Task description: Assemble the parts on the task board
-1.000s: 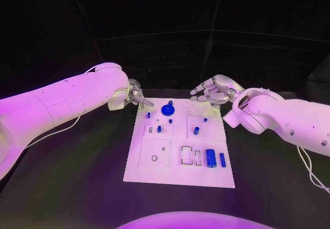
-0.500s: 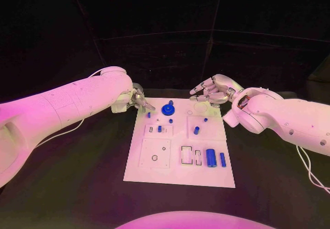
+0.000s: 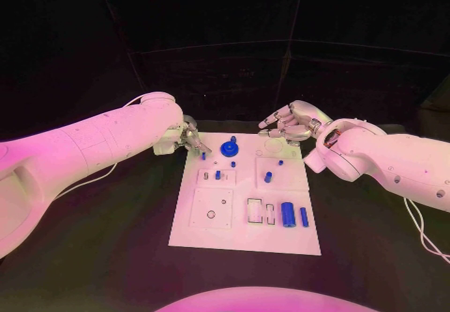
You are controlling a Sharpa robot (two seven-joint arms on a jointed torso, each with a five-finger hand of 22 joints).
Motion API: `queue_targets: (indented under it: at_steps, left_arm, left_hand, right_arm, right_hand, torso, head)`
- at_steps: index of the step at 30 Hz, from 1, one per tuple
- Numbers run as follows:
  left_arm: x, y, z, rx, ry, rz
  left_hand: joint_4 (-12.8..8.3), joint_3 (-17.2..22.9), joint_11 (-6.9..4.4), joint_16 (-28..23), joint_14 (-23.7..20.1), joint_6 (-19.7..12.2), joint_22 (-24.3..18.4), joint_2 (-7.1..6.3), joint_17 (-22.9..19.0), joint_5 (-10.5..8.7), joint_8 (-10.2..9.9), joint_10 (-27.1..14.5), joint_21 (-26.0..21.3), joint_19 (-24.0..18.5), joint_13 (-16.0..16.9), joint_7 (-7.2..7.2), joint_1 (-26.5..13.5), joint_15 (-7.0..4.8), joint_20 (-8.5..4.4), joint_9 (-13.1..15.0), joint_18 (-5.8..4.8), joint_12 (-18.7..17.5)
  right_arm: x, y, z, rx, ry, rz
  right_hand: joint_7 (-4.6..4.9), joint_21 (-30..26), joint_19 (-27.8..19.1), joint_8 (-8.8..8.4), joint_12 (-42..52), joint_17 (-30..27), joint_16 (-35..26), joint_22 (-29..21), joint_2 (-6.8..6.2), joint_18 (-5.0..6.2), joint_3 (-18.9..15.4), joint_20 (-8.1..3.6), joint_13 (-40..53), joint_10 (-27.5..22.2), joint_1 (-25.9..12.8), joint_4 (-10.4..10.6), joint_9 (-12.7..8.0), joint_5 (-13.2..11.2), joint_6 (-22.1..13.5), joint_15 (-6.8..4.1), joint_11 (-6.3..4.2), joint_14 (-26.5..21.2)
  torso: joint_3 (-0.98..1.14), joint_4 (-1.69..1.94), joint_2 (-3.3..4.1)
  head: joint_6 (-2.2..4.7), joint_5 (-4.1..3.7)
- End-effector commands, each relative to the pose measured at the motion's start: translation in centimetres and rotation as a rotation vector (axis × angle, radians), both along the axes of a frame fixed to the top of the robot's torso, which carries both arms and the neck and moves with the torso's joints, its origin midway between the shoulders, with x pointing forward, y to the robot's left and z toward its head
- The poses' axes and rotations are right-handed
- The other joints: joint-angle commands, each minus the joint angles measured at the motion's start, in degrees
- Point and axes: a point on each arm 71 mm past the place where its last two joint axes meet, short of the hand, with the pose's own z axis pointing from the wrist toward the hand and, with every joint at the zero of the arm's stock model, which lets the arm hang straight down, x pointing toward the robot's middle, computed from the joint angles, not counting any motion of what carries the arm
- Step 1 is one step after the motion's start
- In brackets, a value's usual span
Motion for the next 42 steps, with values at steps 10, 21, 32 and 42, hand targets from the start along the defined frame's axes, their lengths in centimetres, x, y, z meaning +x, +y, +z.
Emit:
queue_targets:
  at_steps: [10,21,32,42]
  left_arm:
    - [-0.08,-0.54,-0.01,-0.004,0.007,-0.024]
    - [-0.15,-0.72,-0.08,-0.011,0.021,-0.031]
    - [-0.16,-0.91,-0.06,-0.020,0.018,-0.037]
    - [-0.36,-1.10,0.00,-0.052,0.014,-0.046]
  left_hand:
    - [-0.3,-0.2,-0.15,0.2,6.1,0.6,0.2,0.25,15.1,-0.26,0.0,-0.1,0.4,0.1,0.2,0.00,1.1,0.19,0.29,-0.1,0.25,0.5]
    - [-2.0,0.7,-0.32,0.2,6.1,1.2,0.4,2.28,15.1,-0.25,0.2,0.1,0.5,0.1,0.1,-0.18,3.9,0.05,0.18,-0.7,0.24,0.6]
    - [-5.7,3.6,-0.77,0.2,6.1,1.6,0.4,4.68,15.1,-0.23,0.3,0.2,0.4,0.1,0.1,-0.70,9.1,-0.23,-0.02,-1.4,0.25,0.6]
    - [-11.1,8.8,-1.56,0.2,6.1,2.3,0.5,6.15,15.1,-0.44,0.9,0.5,0.4,0.1,0.1,-1.55,15.1,-0.83,-0.63,-1.4,0.23,0.3]
  right_arm:
    - [0.00,0.24,0.13,0.002,-0.004,0.014]
    - [0.03,0.33,0.10,0.001,-0.002,0.015]
    - [0.04,0.36,0.09,0.001,-0.002,0.015]
    - [0.05,0.40,0.08,0.001,-0.001,0.016]
  right_hand:
    - [-0.04,-0.4,-0.3,0.28,-0.2,0.0,-0.3,-0.1,0.04,1.15,-0.2,-0.07,0.0,-0.1,-0.3,0.2,-0.1,0.4,-0.2,-0.51,-0.16,2.7]
    - [-0.03,-0.4,-0.3,0.29,-0.2,0.0,-0.3,-0.1,0.11,1.15,-0.1,-0.08,0.0,-0.1,-0.3,0.2,0.0,0.4,-0.2,-0.52,-0.16,2.7]
    - [-0.03,-0.4,-0.3,0.30,-0.1,0.0,-0.3,-0.1,0.17,1.16,-0.1,-0.08,0.0,-0.1,-0.3,0.2,0.0,0.5,-0.2,-0.52,-0.16,2.7]
    - [-0.03,-0.4,-0.3,0.30,-0.1,0.0,-0.3,-0.1,0.17,1.16,-0.1,-0.08,0.0,-0.1,-0.3,0.2,0.0,0.5,-0.2,-0.52,-0.16,2.7]
  torso:
    - [0.03,0.00,-0.02]
    - [-0.01,0.03,0.00]
    - [0.01,0.02,-0.01]
    - [-0.02,0.05,0.00]
  head:
    - [-0.06,-0.05]
    - [-0.22,-0.07]
    - [-0.48,-0.09]
    - [-0.59,-0.13]
